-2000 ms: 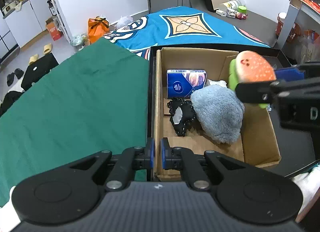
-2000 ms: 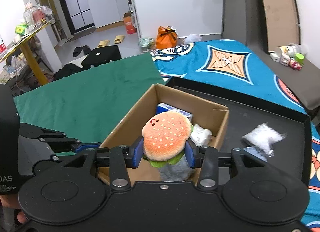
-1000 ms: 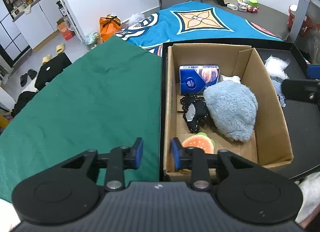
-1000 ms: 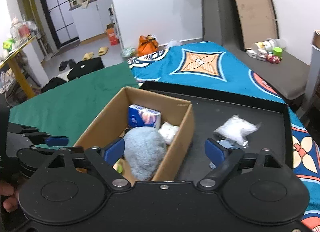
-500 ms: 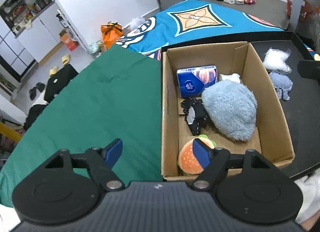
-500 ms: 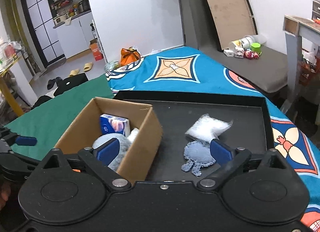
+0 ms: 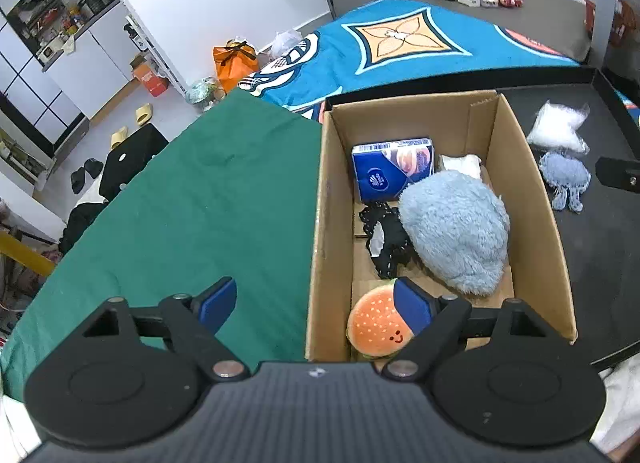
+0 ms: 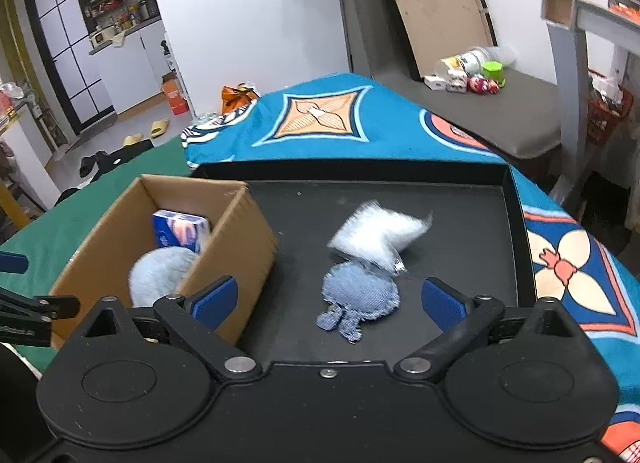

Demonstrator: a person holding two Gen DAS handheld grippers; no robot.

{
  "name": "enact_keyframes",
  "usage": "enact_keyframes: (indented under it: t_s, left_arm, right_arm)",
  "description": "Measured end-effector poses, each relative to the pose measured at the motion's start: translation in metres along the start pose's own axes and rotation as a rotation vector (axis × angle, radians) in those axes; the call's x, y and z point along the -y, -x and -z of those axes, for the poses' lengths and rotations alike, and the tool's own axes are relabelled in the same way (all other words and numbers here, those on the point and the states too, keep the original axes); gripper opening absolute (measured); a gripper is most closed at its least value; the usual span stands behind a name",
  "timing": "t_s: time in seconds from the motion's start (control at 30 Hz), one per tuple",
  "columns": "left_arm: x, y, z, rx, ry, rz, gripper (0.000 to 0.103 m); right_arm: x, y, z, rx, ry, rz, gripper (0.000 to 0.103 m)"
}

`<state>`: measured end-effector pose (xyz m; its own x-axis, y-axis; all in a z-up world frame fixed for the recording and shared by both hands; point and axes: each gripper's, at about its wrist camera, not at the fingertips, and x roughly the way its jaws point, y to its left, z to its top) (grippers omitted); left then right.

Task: Organize soft objects
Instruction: 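Lower the right gripper and grasp the blue-grey denim plush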

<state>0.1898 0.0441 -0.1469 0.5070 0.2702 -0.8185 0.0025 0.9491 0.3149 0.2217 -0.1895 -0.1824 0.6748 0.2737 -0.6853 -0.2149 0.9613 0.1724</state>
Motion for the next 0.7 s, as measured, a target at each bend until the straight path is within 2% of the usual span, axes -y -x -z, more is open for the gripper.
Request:
enact_keyframes:
  t_s: [0.27, 0.43, 0.5, 0.57, 0.7]
  left_arm:
    - [0.011, -0.008, -0.008, -0.029, -0.018, -0.045, 0.085]
    - [0.013, -0.016, -0.012, -0.054, -0.028, -0.072, 0.085]
    - [0.013, -0.020, -0.015, -0.064, -0.031, -0.085, 0.085]
    - [0.014, -0.024, -0.016, -0.075, -0.034, -0.099, 0.085]
    - [0.014, -0.033, -0.017, -0.106, -0.035, -0.110, 0.085]
  right_arm:
    - [0.021, -0.025, 0.009, -0.028, -0.079, 0.002, 0.098]
    - [0.029, -0.042, 0.010, -0.040, -0.103, -0.003, 0.088]
    - [0.034, -0.047, 0.009, -0.044, -0.118, -0.008, 0.080]
    - [0.035, -0.053, 0.009, -0.048, -0.113, 0.000, 0.075]
    - [0.035, -0.063, 0.010, -0.056, -0.107, 0.006, 0.073]
